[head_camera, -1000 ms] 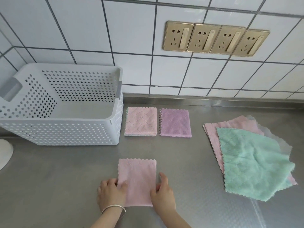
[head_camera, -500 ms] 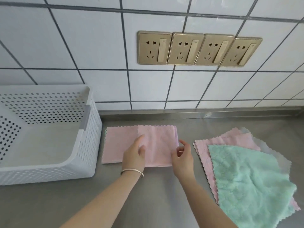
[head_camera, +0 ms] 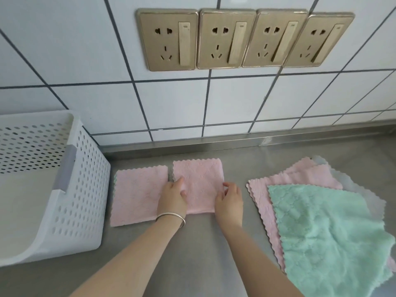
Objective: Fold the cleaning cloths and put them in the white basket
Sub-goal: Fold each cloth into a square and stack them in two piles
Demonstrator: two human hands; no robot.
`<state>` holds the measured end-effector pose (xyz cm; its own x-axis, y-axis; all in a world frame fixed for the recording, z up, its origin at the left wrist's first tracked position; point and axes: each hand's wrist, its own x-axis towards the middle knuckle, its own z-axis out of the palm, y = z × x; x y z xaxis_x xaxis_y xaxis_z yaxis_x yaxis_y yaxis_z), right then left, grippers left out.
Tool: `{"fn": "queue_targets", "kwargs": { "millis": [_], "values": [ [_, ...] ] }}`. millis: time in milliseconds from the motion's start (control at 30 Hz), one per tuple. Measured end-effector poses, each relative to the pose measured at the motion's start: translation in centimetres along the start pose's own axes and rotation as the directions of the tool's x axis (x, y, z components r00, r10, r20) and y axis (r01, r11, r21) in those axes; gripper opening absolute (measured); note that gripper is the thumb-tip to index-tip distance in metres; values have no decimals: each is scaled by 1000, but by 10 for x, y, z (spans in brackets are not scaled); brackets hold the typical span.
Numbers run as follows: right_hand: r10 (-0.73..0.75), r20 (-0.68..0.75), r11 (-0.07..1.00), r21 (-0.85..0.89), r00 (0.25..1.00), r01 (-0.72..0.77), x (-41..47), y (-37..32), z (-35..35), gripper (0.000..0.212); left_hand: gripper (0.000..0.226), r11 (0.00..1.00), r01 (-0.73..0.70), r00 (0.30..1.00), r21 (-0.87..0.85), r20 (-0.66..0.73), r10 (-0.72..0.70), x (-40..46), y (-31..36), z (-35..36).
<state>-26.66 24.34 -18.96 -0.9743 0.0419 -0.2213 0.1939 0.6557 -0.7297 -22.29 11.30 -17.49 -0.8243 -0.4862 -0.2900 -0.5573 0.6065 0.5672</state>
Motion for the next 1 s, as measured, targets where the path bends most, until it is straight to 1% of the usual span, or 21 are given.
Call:
{"fn": "queue_targets", "kwargs": {
  "millis": [100,167,200,267,333,400,433,500,567,633,800,867,933,1000],
  "values": [
    [80,87,992,-99,993,-71,3,-3,-7,24,44,999,5,1000,53,-8,-5,-2,-1,-4],
    [103,106,990,-103,989,-92,1,1,-21,24,39,994,-26,997,108,-73,34,-8,1,-8],
    [97,86,991,-102,992,-88,-2,8,-32,23,34,986,-65,989,155,-120,85,-13,4,-9],
    [40,-27,981,-188,999,-44,-18,30,-54,23,30,954,-177,957,243,-182,224,-25,9,-9],
    [-9,-177,951,-304,984,-46,-41,61,-70,21,32,929,-257,933,266,-180,310,-36,12,-5],
    [3,-289,903,-410,957,-127,-67,96,-86,13,34,920,-316,926,233,-136,353,-53,19,4],
    [37,-301,876,-448,953,-176,-78,108,-92,17,34,920,-328,928,214,-111,357,-61,22,10],
    [92,-257,832,-511,962,-216,-97,126,-110,29,32,923,-350,933,160,-26,358,-82,34,26],
    [88,-195,797,-575,977,-186,-103,135,-118,32,28,925,-360,933,121,63,354,-95,43,40],
    [43,-159,776,-617,986,-133,-104,141,-126,33,24,918,-375,924,127,132,359,-108,53,56],
    [9,-102,767,-638,995,-73,-98,139,-135,32,21,852,-505,847,142,272,457,-131,87,90],
    [14,-86,741,-669,996,-68,-96,135,-139,27,21,824,-540,825,169,297,480,-135,101,99],
    [8,-44,705,-708,999,-37,-90,136,-137,27,21,795,-577,803,188,306,511,-137,109,105],
    [16,5,715,-699,1000,-8,-88,139,-137,28,22,756,-618,774,215,332,539,-139,117,112]
  ]
}}
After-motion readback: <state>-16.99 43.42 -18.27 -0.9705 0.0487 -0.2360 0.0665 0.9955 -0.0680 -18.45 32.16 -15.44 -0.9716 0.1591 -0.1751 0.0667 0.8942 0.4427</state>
